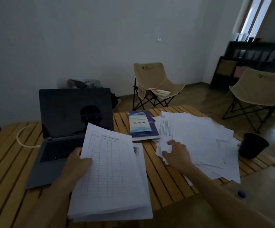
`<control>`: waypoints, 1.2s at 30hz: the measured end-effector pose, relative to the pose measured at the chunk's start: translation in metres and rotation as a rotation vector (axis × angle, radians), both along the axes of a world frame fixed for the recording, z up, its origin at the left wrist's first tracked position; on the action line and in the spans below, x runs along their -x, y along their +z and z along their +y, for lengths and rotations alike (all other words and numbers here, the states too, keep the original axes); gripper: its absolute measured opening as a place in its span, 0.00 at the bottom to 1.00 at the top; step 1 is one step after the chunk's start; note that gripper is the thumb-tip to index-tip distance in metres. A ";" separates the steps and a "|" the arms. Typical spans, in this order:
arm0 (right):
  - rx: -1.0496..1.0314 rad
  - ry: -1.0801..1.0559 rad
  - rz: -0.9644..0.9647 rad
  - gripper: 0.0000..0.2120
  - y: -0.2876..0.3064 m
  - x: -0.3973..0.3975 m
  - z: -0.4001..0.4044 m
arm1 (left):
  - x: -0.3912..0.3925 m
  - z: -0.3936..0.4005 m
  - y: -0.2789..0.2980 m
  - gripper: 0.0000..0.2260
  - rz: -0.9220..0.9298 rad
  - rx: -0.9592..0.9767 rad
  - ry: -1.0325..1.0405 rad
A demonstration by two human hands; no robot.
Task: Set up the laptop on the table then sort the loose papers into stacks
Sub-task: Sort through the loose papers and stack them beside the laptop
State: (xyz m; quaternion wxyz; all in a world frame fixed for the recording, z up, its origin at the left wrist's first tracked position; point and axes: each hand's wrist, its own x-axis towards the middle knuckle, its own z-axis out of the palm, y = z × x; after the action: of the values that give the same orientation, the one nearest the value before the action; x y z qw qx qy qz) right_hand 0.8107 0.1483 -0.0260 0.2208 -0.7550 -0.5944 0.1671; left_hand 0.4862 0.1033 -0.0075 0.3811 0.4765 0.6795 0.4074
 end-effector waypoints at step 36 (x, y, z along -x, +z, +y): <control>-0.396 0.058 -0.243 0.08 0.006 -0.064 -0.018 | -0.123 -0.023 -0.076 0.43 0.920 -0.238 -0.764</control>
State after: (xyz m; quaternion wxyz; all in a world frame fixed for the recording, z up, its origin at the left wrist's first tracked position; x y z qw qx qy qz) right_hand 0.8750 0.1308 -0.0204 0.2866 -0.6940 -0.6594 -0.0387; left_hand 0.6092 0.0799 -0.0833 0.1117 0.8530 0.5054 0.0675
